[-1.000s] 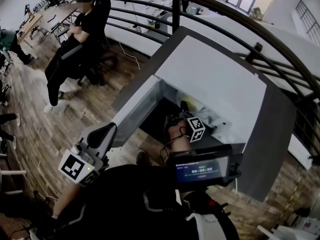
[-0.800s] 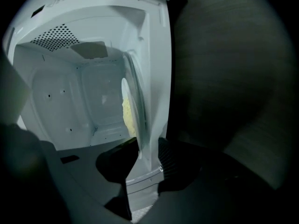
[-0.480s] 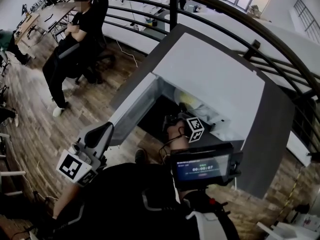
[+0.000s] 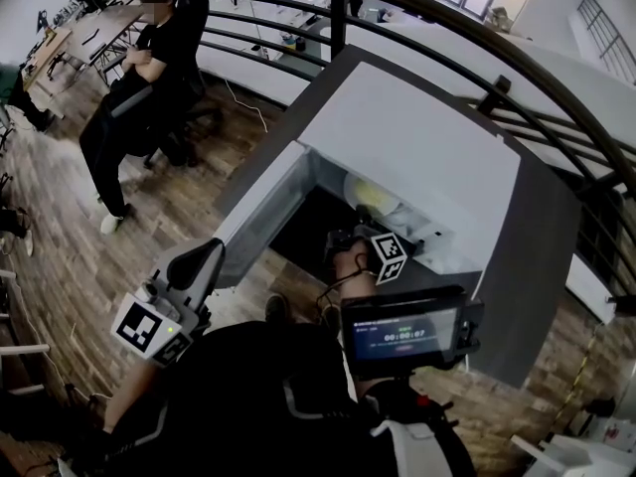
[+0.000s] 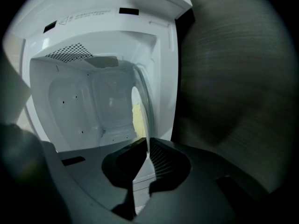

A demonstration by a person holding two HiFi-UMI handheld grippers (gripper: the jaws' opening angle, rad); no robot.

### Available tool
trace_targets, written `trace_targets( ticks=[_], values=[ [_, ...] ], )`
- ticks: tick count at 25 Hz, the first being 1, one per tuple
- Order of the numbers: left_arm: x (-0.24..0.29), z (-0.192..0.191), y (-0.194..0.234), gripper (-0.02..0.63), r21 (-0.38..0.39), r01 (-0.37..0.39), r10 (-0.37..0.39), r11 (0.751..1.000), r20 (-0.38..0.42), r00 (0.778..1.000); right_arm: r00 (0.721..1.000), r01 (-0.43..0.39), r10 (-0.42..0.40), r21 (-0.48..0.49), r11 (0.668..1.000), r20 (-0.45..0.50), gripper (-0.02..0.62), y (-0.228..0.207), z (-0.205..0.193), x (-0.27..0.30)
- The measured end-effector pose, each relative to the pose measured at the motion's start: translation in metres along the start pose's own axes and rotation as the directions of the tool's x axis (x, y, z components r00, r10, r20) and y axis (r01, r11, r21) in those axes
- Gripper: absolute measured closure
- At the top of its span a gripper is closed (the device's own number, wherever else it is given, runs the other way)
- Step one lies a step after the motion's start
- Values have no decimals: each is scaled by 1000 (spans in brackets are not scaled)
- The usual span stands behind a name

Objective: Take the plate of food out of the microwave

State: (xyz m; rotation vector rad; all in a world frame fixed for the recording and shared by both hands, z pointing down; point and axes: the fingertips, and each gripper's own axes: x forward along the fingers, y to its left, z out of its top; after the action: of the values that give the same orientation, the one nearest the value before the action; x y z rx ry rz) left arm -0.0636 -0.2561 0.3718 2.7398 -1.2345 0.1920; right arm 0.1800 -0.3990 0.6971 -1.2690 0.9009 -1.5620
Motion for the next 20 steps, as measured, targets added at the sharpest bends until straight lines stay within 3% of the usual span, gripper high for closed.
trace_targets(
  ticks=[8, 20],
  values=[
    [-3, 2, -4, 603, 8, 15, -15, 1000, 9, 1000, 998, -43, 38, -106, 993, -51, 580, 5, -3, -12],
    [0, 9, -19, 603, 14, 77, -77, 997, 28, 997, 973, -110, 66, -198, 974, -219, 581, -1, -20, -44]
  ],
)
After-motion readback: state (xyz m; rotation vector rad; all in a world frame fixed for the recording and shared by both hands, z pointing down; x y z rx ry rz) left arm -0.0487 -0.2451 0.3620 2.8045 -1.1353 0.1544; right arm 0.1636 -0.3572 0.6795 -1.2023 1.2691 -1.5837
